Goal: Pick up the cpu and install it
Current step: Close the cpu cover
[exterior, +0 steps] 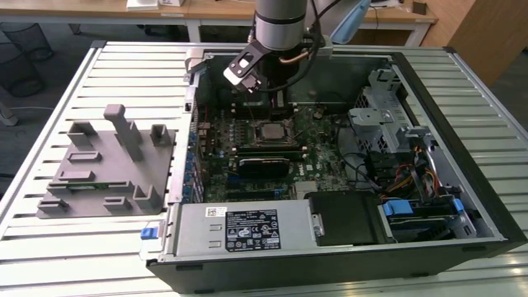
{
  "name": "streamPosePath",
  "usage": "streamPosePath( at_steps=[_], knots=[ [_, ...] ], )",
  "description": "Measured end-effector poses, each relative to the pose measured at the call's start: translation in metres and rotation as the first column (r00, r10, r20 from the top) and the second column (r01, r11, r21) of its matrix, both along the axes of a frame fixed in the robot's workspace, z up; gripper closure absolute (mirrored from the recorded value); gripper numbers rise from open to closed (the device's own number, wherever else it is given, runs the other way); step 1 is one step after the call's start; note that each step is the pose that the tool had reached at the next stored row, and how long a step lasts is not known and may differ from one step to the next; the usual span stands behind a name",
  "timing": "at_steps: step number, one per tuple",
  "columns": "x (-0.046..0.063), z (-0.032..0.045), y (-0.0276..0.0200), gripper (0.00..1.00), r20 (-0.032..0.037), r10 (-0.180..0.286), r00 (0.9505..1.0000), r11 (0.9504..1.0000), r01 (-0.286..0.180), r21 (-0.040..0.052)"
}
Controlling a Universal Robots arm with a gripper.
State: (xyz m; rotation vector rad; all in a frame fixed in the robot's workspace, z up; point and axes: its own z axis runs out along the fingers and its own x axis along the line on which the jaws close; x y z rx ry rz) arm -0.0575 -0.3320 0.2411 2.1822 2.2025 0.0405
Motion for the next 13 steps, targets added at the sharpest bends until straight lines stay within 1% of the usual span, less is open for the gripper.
streamPosePath(
  at_steps=[13],
  knots=[
    [0.0,0.0146,0.0006,0.89,0.0002,0.0,1.0,1.0,0.0,0.0001]
  ],
)
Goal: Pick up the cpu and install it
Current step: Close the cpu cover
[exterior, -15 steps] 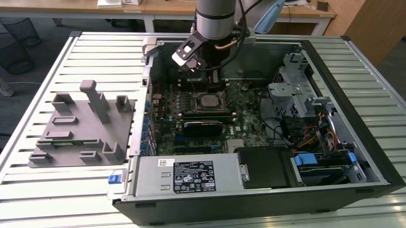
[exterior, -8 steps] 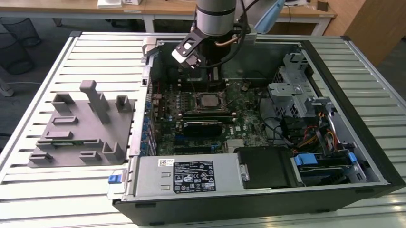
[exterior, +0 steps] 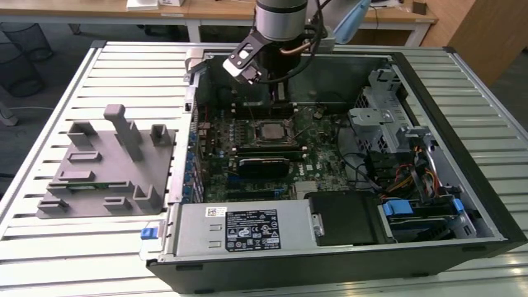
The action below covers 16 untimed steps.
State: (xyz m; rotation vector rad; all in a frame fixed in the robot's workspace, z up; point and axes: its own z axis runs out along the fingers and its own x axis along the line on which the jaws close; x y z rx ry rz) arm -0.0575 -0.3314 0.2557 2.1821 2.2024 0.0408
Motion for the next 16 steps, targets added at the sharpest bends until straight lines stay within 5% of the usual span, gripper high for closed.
streamPosePath(
  at_steps=[16],
  knots=[
    [0.0,0.0179,0.0007,0.89,0.0,0.0,1.0,1.0,0.0,0.0]
  ],
)
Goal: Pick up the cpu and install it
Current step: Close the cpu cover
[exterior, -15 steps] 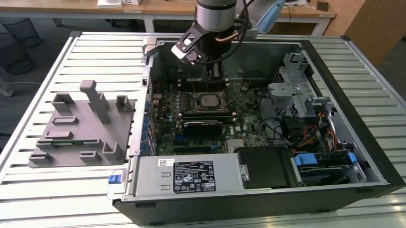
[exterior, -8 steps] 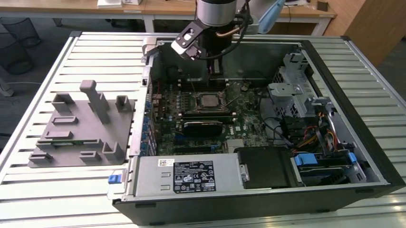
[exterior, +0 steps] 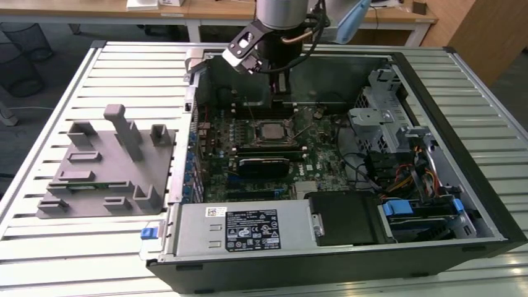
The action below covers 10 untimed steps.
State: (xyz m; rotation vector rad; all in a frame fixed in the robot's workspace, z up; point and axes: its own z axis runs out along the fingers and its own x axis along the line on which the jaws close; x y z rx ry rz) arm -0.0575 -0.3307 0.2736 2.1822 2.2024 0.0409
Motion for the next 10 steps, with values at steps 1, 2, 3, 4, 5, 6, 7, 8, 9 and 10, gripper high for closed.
streamPosePath(
  at_steps=[1,2,3,4,5,6,7,8,9,10],
  knots=[
    [0.0002,0.0002,0.0,0.89,0.0001,0.0,1.0,1.0,0.0,0.0002],
    [0.0007,0.0003,0.0001,0.89,0.0001,0.0,1.0,1.0,0.0,0.0002],
    [0.0018,0.0005,0.0,0.89,0.0,0.0,1.0,1.0,0.0,0.0],
    [0.0035,0.0006,0.0,0.89,-0.0001,0.0,1.0,1.0,0.0,0.0],
    [0.0051,0.0006,0.0,0.89,-0.0001,0.0,1.0,1.0,0.0,0.0],
    [0.0065,0.0007,0.0,0.89,-0.0001,0.0,1.0,1.0,0.0,-0.0001],
    [0.0076,0.0007,0.0,0.89,-0.0001,0.0,1.0,1.0,0.0,0.0],
    [0.0086,0.0006,0.0,0.89,-0.0001,0.0,1.0,1.0,0.0,0.0],
    [0.0095,0.0006,0.0,0.89,0.0,0.0,1.0,1.0,0.0,0.0],
    [0.0102,0.0006,0.0,0.89,-0.0001,0.0,1.0,1.0,0.0,0.0]
  ],
)
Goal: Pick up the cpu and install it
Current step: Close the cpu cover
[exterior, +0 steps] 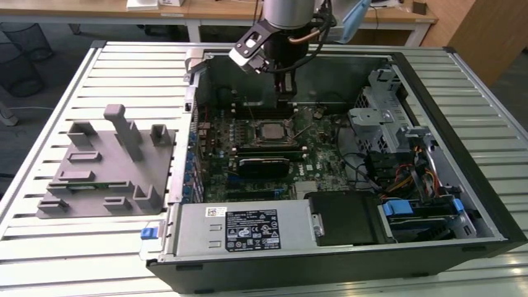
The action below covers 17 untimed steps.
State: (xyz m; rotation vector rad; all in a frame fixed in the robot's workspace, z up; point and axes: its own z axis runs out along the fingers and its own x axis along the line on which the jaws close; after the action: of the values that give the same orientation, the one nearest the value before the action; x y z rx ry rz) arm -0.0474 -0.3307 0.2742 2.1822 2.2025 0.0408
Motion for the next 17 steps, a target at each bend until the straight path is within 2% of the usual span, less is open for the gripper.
streamPosePath(
  at_steps=[17],
  knots=[
    [0.0098,0.0,0.0007,0.89,-0.0001,0.0,1.0,1.0,0.0,0.0]
  ],
)
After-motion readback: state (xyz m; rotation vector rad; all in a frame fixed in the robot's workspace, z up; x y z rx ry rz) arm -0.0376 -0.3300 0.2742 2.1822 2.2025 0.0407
